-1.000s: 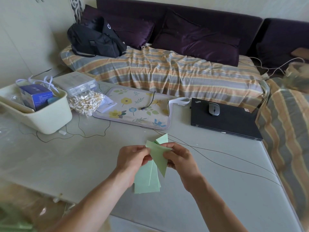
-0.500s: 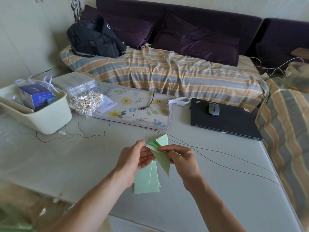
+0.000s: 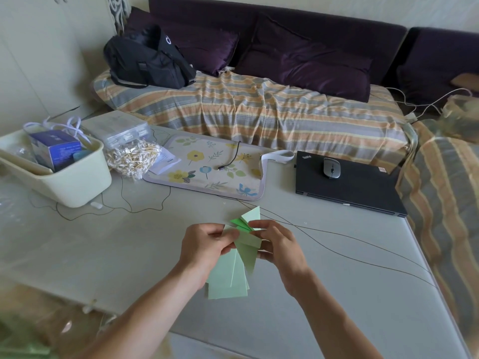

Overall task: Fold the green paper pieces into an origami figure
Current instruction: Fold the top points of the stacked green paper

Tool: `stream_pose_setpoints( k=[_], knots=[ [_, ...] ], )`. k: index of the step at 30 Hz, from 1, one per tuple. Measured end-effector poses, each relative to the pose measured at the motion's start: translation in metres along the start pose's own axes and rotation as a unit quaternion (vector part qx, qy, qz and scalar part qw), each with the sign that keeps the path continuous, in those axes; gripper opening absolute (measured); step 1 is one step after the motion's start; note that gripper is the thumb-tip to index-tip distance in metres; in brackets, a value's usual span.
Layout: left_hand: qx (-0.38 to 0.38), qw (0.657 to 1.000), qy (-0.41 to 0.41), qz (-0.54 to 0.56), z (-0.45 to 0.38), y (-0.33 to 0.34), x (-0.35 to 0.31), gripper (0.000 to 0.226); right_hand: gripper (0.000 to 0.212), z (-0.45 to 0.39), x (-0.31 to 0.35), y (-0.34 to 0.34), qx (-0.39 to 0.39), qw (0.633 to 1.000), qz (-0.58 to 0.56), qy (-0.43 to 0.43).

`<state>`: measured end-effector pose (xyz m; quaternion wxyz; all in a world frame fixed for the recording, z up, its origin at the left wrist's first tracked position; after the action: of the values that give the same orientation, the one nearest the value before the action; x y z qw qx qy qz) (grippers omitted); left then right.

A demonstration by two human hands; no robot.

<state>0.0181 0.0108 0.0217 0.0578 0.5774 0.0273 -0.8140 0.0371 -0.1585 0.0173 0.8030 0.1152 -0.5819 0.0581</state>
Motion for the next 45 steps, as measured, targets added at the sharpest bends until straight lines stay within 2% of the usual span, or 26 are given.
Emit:
stream_pose_setpoints(
  k=[2,4,8,13,18,27,32,38,45],
  knots=[
    [0.014,1.0,0.003,-0.024,0.0,0.002,0.0,0.006,0.025,0.0,-0.003,-0.001,0.004,1.0,0.016,0.013],
    [0.022,0.999,0.006,-0.044,-0.001,0.003,0.001,0.004,0.026,-0.002,-0.006,0.0,0.011,0.999,0.046,0.008],
    [0.013,0.999,0.005,-0.045,-0.005,0.002,0.004,0.021,0.021,-0.005,-0.009,-0.001,0.006,0.997,0.07,-0.013],
    [0.029,0.999,0.005,-0.025,-0.004,0.006,0.005,0.007,0.016,-0.006,-0.01,-0.003,-0.003,0.996,0.084,-0.008],
    [-0.018,0.999,-0.016,0.021,-0.005,0.001,0.007,0.009,0.015,-0.006,-0.011,-0.004,-0.004,0.996,0.086,-0.002],
    [0.01,0.996,0.022,-0.086,-0.004,0.009,0.004,0.006,0.019,-0.004,-0.01,0.0,0.003,0.994,0.11,-0.008],
    [-0.015,0.991,0.046,-0.125,-0.003,0.007,0.0,0.008,0.022,-0.006,-0.011,0.003,0.001,0.993,0.116,-0.011],
    [-0.054,0.99,0.063,-0.113,-0.005,-0.004,-0.007,0.008,0.013,-0.01,-0.013,0.001,0.02,0.995,0.096,-0.013],
    [-0.084,0.988,0.07,-0.109,-0.007,-0.011,-0.008,0.014,0.011,-0.01,-0.01,-0.003,0.024,0.994,0.109,-0.019]
  ],
)
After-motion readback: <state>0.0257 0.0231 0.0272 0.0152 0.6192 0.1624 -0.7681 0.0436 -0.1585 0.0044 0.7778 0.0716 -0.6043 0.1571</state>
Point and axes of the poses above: each hand's wrist, its own z-axis away from the middle knuckle, its own y-axis out of the palm, x = y × z, the point moved 7 cm from there along -z, towards the middle knuckle, and after that the axes turned 7 degrees about x, right-handed, at the moved point
